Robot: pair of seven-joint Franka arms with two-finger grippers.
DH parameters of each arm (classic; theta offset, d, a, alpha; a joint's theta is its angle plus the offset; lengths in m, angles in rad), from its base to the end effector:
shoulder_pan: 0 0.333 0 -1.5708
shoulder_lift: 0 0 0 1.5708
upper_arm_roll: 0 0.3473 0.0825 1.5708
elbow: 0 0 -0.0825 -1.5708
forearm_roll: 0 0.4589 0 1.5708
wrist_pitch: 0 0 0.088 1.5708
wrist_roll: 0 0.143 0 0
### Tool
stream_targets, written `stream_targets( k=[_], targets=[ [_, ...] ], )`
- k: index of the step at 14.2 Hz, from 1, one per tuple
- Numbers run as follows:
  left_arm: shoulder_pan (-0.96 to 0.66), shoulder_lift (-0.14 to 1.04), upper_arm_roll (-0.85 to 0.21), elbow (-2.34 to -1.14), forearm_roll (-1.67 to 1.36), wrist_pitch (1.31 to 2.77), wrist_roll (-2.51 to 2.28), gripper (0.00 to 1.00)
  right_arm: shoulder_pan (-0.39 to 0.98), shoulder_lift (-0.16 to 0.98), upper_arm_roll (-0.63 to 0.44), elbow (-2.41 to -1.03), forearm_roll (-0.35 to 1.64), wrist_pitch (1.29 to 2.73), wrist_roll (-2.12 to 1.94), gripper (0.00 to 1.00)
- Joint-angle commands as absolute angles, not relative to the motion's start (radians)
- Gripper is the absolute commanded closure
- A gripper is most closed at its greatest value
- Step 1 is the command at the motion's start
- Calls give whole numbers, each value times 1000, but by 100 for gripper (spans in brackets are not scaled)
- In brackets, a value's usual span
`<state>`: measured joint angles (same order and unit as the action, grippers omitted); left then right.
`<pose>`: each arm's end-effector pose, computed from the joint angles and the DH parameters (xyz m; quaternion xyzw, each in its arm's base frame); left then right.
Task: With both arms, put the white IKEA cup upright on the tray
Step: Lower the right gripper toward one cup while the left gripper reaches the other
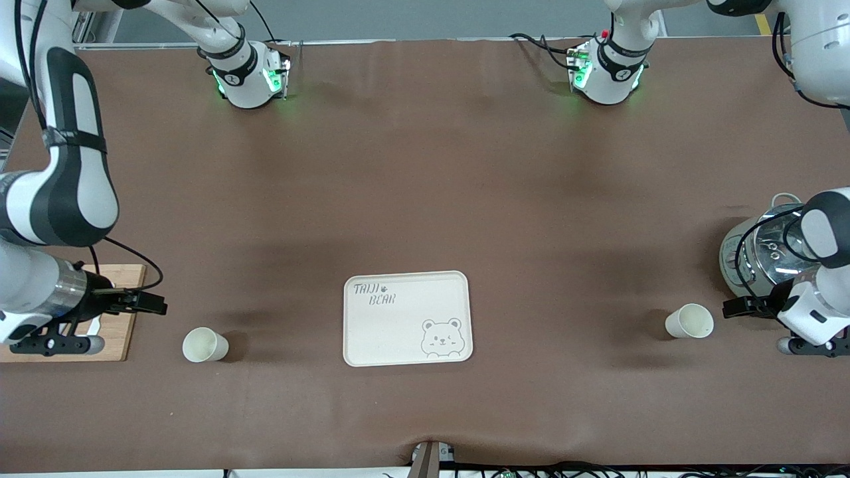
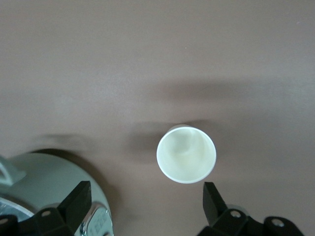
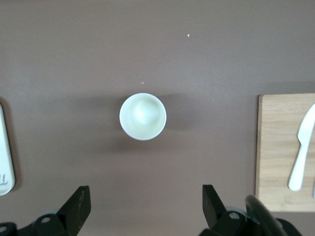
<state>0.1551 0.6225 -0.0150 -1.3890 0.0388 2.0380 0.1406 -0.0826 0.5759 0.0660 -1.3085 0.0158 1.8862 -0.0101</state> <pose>0.8028 0.1187 0.3054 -0.9998 0.0073 -0.0113 0.0148 0.8082 -0.0218 0.3743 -0.9996 0.0110 -0.0018 0.0254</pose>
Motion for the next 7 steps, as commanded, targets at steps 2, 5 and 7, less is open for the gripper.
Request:
stream_targets(
  k=[2, 5, 7],
  targets=[
    [166, 678, -26, -1391, 51, 2117, 160, 0, -94, 669, 66, -1272, 17, 1971, -15, 0],
    [167, 693, -29, -1454, 49, 2205, 160, 0, -83, 721, 64, -1272, 15, 2060, -17, 0],
    [164, 699, -31, -1503, 49, 2276, 160, 0, -83, 759, 66, -1272, 17, 2129, -20, 0]
  ],
)
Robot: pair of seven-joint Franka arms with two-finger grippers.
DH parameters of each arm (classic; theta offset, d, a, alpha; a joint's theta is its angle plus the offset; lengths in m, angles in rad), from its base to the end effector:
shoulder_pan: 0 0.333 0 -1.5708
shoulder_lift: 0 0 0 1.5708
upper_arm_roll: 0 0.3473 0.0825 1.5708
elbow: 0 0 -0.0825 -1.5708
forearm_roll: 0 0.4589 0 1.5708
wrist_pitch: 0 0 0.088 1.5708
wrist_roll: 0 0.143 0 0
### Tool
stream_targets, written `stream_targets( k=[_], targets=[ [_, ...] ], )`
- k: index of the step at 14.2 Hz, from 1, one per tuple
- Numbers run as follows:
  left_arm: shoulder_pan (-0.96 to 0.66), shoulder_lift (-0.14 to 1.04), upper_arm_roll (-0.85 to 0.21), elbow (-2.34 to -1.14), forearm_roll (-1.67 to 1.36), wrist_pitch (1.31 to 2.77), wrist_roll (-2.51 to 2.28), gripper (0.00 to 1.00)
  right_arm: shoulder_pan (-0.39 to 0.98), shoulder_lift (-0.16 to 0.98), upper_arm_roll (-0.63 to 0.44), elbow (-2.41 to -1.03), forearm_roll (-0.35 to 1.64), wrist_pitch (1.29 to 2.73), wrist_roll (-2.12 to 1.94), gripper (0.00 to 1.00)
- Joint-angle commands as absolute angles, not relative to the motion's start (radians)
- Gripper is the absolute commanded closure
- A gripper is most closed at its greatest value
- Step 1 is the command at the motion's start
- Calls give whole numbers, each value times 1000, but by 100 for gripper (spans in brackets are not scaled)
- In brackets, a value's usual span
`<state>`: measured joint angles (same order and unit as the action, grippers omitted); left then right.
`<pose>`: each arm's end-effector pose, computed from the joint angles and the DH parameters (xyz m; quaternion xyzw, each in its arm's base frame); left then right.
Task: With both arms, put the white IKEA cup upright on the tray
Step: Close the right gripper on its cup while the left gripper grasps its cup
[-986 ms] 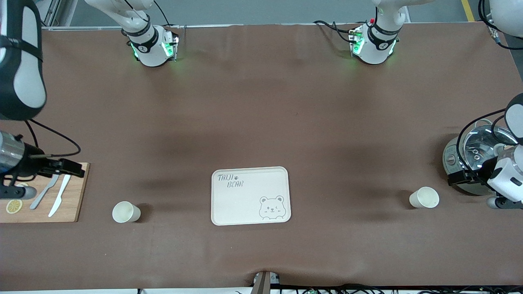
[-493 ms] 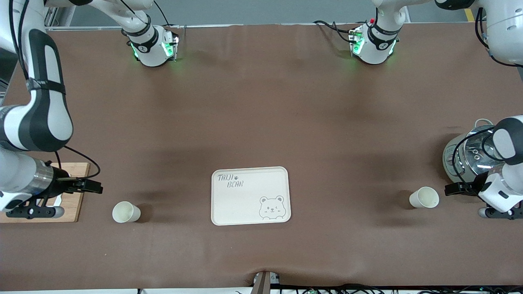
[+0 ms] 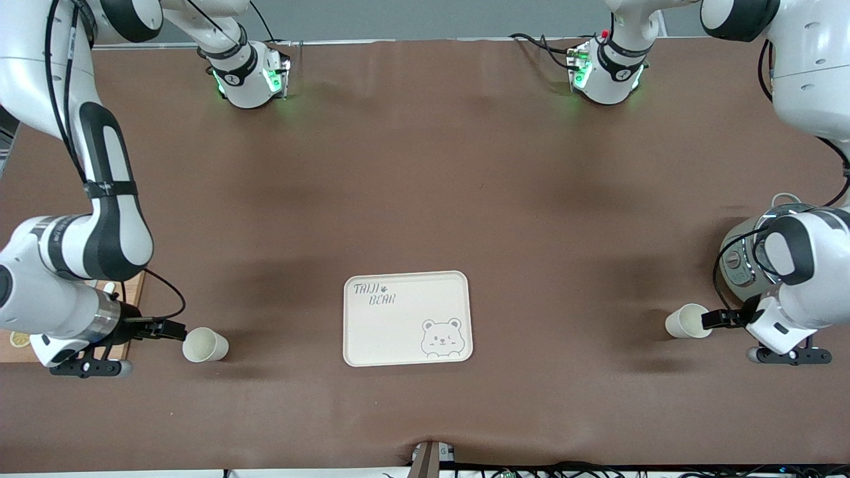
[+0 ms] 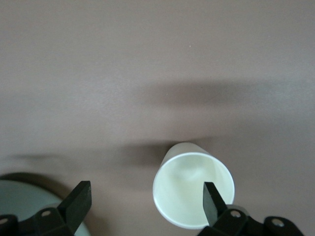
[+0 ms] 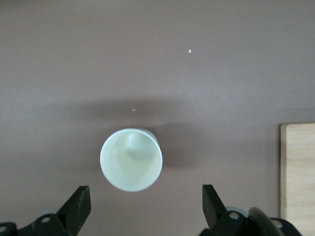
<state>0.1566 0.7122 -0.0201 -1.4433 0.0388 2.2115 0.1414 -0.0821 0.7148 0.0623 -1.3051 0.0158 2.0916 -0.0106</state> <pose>0.8053 0.1155 0.2197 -0.9995 0.0110 -0.0265 0.0132 0.8368 -0.0259 0.2809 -0.9988 0.0166 -0.0369 0.0266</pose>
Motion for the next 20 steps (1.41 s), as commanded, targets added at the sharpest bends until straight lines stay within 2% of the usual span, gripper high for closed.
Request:
stream_targets(
  k=[1, 4, 5, 8, 9, 12, 14, 16, 20],
  targets=[
    [164, 701, -31, -1517, 48, 2296, 160, 0, -83, 770, 66, -1272, 17, 2147, -26, 0],
    [164, 713, -32, -1545, 45, 2347, 160, 0, -84, 796, 66, -1272, 15, 2169, -52, 0],
    [166, 713, -34, -1551, 43, 2352, 160, 3, -84, 807, 66, -1270, 15, 2178, -57, 0],
    [169, 713, -34, -1554, 37, 2353, 160, 42, -84, 836, 64, -1273, 12, 2218, -83, 0],
    [169, 713, -34, -1554, 22, 2352, 161, 49, -86, 845, 64, -1273, 12, 2218, -100, 0],
    [169, 713, -34, -1554, 14, 2352, 161, 80, -86, 867, 64, -1273, 8, 2230, -141, 0],
    [169, 713, -34, -1554, 14, 2352, 161, 93, -86, 876, 64, -1276, 6, 2240, -159, 0],
    [172, 712, -34, -1552, 12, 2352, 161, 100, -83, 885, 64, -1276, 6, 2246, -158, 0],
    [167, 704, -32, -1548, 14, 2352, 160, 100, -83, 896, 64, -1279, 6, 2263, -160, 0]
  ],
)
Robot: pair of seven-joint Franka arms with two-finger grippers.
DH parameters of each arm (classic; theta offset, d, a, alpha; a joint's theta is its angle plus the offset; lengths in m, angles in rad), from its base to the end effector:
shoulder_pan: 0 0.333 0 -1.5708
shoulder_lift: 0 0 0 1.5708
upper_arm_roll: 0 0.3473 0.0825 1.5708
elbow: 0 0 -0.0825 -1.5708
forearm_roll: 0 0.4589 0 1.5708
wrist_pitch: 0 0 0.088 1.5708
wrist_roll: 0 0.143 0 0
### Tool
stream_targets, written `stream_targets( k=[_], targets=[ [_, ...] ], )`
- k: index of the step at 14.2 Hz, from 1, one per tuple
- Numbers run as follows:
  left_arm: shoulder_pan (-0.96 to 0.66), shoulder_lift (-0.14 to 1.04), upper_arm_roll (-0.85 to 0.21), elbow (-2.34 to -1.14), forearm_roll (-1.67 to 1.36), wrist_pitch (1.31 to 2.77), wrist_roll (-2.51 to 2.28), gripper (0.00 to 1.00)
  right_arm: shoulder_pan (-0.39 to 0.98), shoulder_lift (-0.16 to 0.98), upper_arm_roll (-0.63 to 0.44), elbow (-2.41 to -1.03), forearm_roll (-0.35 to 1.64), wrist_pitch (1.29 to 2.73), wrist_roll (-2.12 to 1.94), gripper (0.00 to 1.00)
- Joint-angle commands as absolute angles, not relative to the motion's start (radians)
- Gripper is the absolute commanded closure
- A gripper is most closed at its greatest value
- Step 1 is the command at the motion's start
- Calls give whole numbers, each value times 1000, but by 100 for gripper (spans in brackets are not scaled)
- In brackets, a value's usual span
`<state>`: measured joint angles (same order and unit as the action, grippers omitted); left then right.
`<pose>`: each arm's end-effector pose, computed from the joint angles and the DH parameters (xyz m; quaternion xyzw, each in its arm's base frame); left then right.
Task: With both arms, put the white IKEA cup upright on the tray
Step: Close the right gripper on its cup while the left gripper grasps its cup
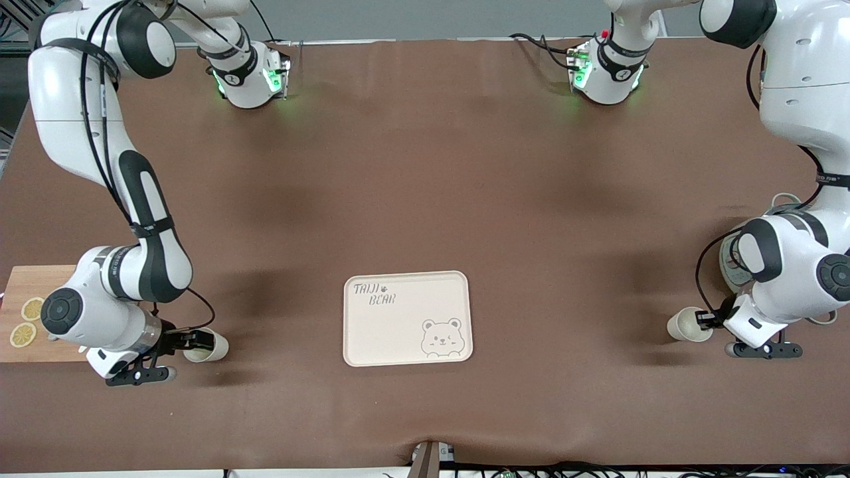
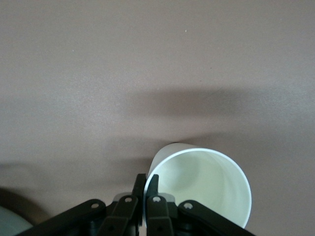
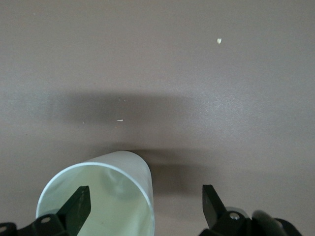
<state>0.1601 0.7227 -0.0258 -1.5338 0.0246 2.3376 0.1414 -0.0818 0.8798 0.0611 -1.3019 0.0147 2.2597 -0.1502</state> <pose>0.7907 0.1104 0.1769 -0.9991 0.0081 -0.0402 0.0064 0.8421 -0.0272 0.1604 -0.9976 -0.0482 -0.0420 0.0254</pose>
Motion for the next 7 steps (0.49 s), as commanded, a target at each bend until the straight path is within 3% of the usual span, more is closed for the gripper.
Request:
stream_targets(
  k=[1, 7],
  targets=[
    [164, 701, -32, -1542, 14, 2352, 152, 100, -83, 897, 64, -1279, 6, 2264, -160, 0],
    [135, 699, -32, -1430, 15, 2235, 124, 100, -83, 908, 64, -1279, 6, 2286, -160, 0]
  ],
)
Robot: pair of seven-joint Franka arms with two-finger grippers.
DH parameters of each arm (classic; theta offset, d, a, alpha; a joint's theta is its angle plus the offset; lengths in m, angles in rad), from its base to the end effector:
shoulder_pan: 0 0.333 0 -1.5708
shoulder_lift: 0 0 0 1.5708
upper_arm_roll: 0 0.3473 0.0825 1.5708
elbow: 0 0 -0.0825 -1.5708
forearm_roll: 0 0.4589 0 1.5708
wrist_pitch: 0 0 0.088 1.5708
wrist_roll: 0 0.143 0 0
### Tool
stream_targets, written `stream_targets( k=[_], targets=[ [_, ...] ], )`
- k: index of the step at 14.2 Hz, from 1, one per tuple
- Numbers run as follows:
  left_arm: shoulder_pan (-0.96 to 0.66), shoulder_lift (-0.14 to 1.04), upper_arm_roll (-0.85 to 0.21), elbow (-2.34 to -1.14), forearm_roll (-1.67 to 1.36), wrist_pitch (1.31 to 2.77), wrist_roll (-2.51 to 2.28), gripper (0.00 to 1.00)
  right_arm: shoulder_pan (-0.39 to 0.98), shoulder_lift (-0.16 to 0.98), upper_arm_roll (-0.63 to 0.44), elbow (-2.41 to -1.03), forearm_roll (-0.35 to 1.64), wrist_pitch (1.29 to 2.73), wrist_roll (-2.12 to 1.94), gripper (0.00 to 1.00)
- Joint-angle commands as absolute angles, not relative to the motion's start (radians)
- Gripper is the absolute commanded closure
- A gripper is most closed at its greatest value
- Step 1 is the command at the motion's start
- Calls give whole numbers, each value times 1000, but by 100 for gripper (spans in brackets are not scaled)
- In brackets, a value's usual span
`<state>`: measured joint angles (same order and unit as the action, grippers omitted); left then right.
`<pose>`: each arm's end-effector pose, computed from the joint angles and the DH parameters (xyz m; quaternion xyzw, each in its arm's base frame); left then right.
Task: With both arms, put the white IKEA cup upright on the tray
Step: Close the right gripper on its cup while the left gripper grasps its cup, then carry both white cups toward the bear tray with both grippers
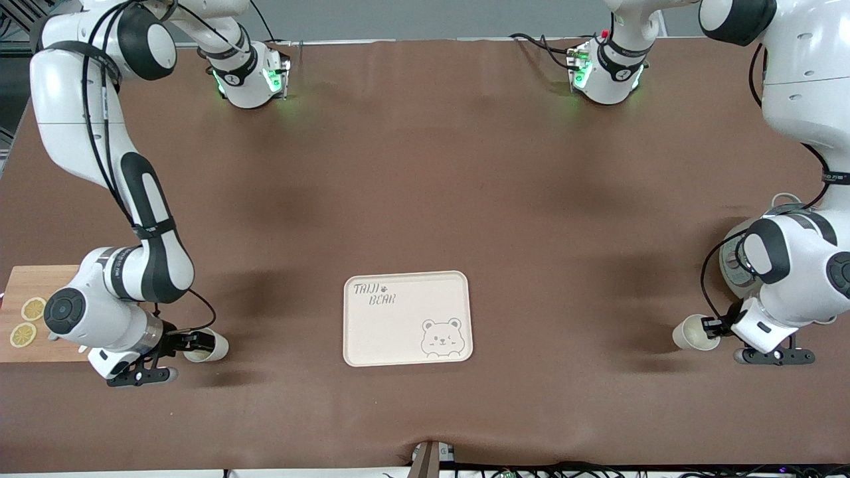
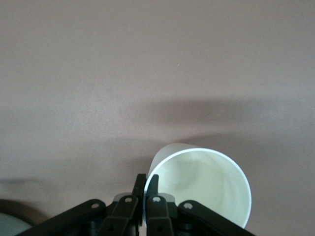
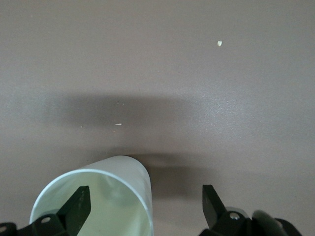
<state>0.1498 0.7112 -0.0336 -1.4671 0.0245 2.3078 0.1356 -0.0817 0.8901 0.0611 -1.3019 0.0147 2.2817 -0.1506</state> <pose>0.8127 0.1002 0.2178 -0.9978 0.0125 -0.0645 0.0071 0.8432 -0.0272 0.1539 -0.9974 -0.0480 -0.0478 0.0250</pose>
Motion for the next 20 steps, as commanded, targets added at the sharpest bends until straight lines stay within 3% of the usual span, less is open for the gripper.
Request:
stream_targets(
  k=[1, 2, 7, 13, 14, 20],
  targets=[
    [130, 699, -31, -1404, 15, 2203, 111, 100, -83, 913, 64, -1279, 6, 2286, -160, 0],
    [127, 699, -32, -1385, 15, 2182, 89, 100, -83, 913, 64, -1279, 6, 2284, -160, 0],
    [74, 675, -31, -1379, 18, 2157, -64, 100, -71, 913, 64, -1275, 8, 2286, -147, 53],
    [-20, 667, -25, -1331, 20, 2065, -271, 100, -71, 913, 64, -1273, 8, 2286, -146, 94],
    [-37, 667, -23, -1331, 20, 2065, -313, 100, -71, 913, 64, -1273, 8, 2286, -146, 98],
    [-158, 675, -25, -1301, 15, 2074, -595, 100, -71, 911, 66, -1269, 12, 2278, -144, 100]
  ],
)
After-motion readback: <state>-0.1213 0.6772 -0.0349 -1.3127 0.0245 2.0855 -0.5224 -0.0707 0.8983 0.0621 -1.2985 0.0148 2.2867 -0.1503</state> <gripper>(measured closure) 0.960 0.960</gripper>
